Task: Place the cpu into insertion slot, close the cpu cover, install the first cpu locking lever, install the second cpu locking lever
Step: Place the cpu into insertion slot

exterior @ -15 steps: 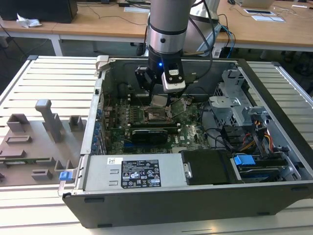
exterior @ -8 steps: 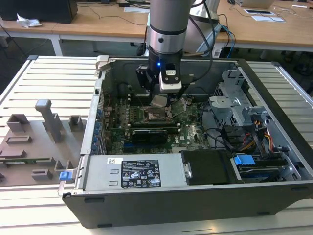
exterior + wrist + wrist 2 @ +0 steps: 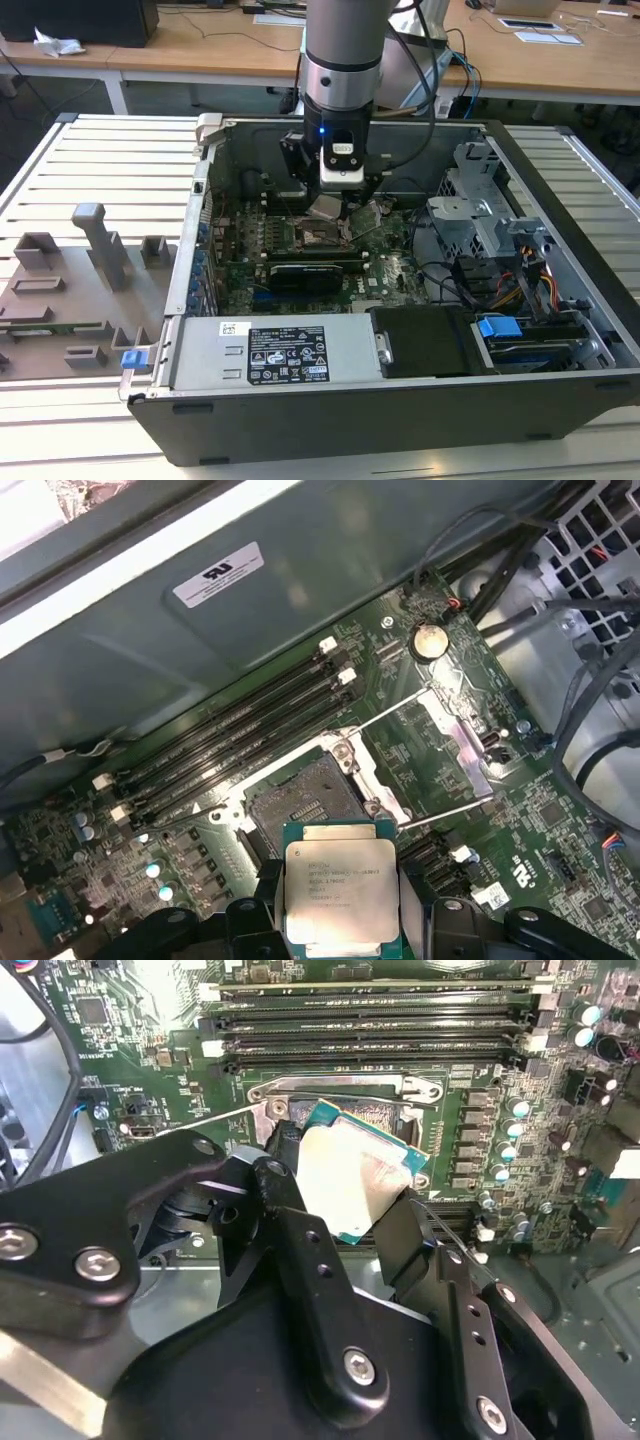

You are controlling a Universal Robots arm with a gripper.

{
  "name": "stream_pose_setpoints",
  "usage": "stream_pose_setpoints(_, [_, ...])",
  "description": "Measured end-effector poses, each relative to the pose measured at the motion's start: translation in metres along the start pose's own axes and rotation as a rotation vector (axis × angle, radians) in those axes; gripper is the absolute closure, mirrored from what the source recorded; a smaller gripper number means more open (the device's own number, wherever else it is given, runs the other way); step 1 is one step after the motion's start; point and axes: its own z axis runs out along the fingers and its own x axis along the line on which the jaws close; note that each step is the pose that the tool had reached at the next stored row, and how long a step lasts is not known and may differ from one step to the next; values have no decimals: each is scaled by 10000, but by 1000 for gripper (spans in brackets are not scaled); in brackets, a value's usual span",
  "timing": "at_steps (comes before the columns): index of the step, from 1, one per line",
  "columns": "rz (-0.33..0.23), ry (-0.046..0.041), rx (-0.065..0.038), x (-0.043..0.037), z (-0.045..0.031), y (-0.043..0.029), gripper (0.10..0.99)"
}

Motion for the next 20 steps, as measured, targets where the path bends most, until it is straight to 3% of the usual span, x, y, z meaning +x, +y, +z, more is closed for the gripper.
stream_pose_setpoints(12, [989, -89, 4, 0, 2, 0, 541])
stream_pose_setpoints(20, [2021, -175, -3, 0, 4, 0, 541])
